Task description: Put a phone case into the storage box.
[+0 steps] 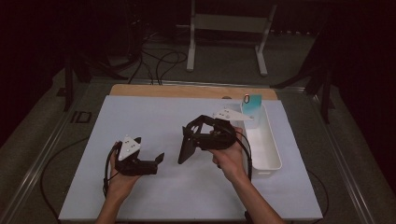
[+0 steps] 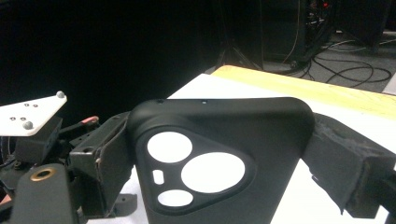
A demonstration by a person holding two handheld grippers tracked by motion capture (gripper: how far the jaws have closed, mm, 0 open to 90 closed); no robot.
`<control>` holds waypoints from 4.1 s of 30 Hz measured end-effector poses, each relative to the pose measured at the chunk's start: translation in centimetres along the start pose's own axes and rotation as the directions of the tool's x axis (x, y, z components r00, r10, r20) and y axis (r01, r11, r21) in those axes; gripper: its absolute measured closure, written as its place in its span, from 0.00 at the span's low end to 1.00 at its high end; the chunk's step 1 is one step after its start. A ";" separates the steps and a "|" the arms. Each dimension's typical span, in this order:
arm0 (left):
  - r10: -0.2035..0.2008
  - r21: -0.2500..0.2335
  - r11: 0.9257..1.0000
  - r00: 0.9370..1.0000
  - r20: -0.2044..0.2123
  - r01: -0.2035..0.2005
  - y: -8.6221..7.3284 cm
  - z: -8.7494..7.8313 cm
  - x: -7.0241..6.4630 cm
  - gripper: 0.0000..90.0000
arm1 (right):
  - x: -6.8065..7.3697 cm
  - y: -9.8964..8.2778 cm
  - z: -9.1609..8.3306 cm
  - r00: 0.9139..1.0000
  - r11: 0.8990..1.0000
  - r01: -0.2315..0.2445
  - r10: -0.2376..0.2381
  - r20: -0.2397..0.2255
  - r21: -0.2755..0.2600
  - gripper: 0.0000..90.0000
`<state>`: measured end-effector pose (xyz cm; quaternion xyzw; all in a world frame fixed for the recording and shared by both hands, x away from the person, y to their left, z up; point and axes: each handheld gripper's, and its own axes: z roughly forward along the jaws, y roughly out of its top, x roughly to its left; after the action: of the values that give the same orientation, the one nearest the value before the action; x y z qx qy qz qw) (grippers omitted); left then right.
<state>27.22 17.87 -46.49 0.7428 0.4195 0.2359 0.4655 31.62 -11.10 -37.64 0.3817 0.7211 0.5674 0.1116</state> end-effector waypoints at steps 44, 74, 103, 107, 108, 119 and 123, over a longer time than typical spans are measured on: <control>-0.009 -0.056 0.998 0.993 -0.114 0.003 -3.4 -1.0 1.4 0.00 | -3.5 3.8 -0.5 0.989 0.997 0.075 -0.070 0.132 -0.034 0.15; -0.012 -0.054 0.999 0.992 -0.127 0.005 -3.4 -1.1 1.5 0.00 | -6.9 5.6 -0.6 0.968 0.995 0.088 -0.076 0.240 -0.040 0.15; -0.023 -0.059 0.998 0.991 -0.131 0.015 -3.4 -1.1 1.5 0.01 | -9.3 6.4 -1.2 0.943 0.996 0.083 -0.067 0.325 -0.035 0.15; -0.023 -0.059 0.998 0.991 -0.131 0.015 -3.4 -1.1 1.5 0.01 | -9.7 6.4 -1.3 0.939 0.996 0.076 -0.059 0.338 -0.036 0.15; -0.023 -0.060 0.998 0.991 -0.131 0.015 -3.4 -1.1 1.5 0.01 | -9.8 6.4 -1.3 0.938 0.996 0.078 -0.062 0.340 -0.035 0.15; -0.020 -0.056 0.998 0.991 -0.129 0.013 -3.4 -1.1 1.5 0.01 | -10.7 6.8 -1.8 0.928 0.997 0.069 -0.049 0.370 -0.041 0.15; -0.020 -0.055 0.998 0.991 -0.130 0.013 -3.4 -1.1 1.5 0.01 | -11.1 6.9 -2.0 0.921 0.997 0.066 -0.044 0.386 -0.043 0.15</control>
<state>25.83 20.36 -49.06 0.7094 0.4488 0.2911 0.4588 40.95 -19.68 -33.73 0.4620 0.6796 0.4977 0.2774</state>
